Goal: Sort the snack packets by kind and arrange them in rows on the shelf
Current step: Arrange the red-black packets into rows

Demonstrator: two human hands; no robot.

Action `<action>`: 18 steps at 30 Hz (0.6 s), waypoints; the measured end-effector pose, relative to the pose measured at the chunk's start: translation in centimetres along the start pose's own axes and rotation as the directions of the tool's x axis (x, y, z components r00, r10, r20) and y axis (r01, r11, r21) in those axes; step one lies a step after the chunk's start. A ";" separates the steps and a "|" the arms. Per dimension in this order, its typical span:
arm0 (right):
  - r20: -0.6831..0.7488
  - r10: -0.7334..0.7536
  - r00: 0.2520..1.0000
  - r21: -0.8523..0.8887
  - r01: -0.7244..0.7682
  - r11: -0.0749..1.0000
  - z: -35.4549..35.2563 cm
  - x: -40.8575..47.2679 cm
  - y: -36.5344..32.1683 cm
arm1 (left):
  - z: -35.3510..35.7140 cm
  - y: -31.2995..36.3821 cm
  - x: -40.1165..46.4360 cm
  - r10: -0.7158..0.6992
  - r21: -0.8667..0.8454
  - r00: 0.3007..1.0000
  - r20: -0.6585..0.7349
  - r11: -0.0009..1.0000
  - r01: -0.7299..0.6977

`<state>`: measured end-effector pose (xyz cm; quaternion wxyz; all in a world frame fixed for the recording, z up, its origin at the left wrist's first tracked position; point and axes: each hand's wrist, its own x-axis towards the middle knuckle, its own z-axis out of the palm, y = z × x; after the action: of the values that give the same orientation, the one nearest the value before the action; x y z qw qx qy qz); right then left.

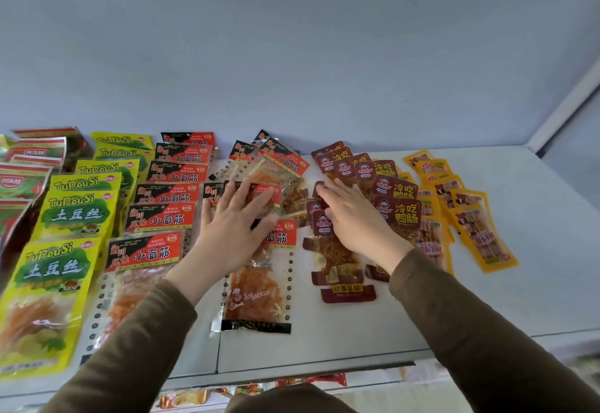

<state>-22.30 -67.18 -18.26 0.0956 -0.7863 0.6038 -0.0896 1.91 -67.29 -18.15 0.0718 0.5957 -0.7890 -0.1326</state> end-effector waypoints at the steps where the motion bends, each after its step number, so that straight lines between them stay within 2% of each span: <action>1: -0.045 0.006 0.999 0.062 -0.003 0.998 -0.7 -0.1 -0.7 | -0.7 -0.1 0.3 0.003 -0.056 0.998 -0.057 0.998 -0.006; 3: -0.070 0.100 0.993 0.384 -0.065 0.921 -2.7 0.0 -2.9 | -2.4 -0.9 1.4 -0.030 -0.176 0.988 -0.152 0.984 0.003; 4: -0.029 0.171 0.985 0.580 -0.123 0.805 -3.6 0.3 -4.0 | -3.2 -1.4 2.3 -0.065 -0.221 0.985 -0.158 0.975 0.029; 5: 0.046 0.244 0.969 0.740 -0.197 0.643 -4.4 1.0 -5.0 | -3.9 -1.8 3.4 -0.099 -0.244 0.985 -0.138 0.968 0.063; 7: 0.213 0.350 0.912 0.888 -0.330 0.320 -4.8 3.1 -6.1 | -4.7 -2.3 5.6 -0.151 -0.243 0.986 -0.069 0.961 0.130; 9: 0.301 0.420 0.856 0.912 -0.387 0.135 -4.0 5.7 -6.3 | -4.9 -2.0 7.5 -0.194 -0.241 0.981 0.019 0.951 0.192; 11: 0.343 0.477 0.809 0.897 -0.433 0.089 -3.2 8.0 -6.4 | -4.9 -1.4 8.7 -0.217 -0.249 0.973 0.080 0.941 0.230; 13: 0.334 0.510 0.793 0.881 -0.454 0.130 -3.1 9.3 -6.6 | -4.6 -1.1 9.5 -0.238 -0.219 0.967 0.090 0.943 0.252; 16: 0.247 0.502 0.828 0.901 -0.387 0.195 -2.9 10.0 -6.5 | -4.4 -1.2 10.5 -0.292 -0.164 0.955 0.057 0.941 0.297; 18: 0.154 0.472 0.868 0.916 -0.305 0.262 -2.6 10.0 -6.4 | -4.3 -1.5 10.9 -0.325 -0.222 0.943 0.069 0.917 0.332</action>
<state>-14.47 -75.40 -13.90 0.4890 -0.4134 0.6283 -0.4419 1.37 -78.60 -14.97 0.1050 0.7050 -0.6581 -0.2426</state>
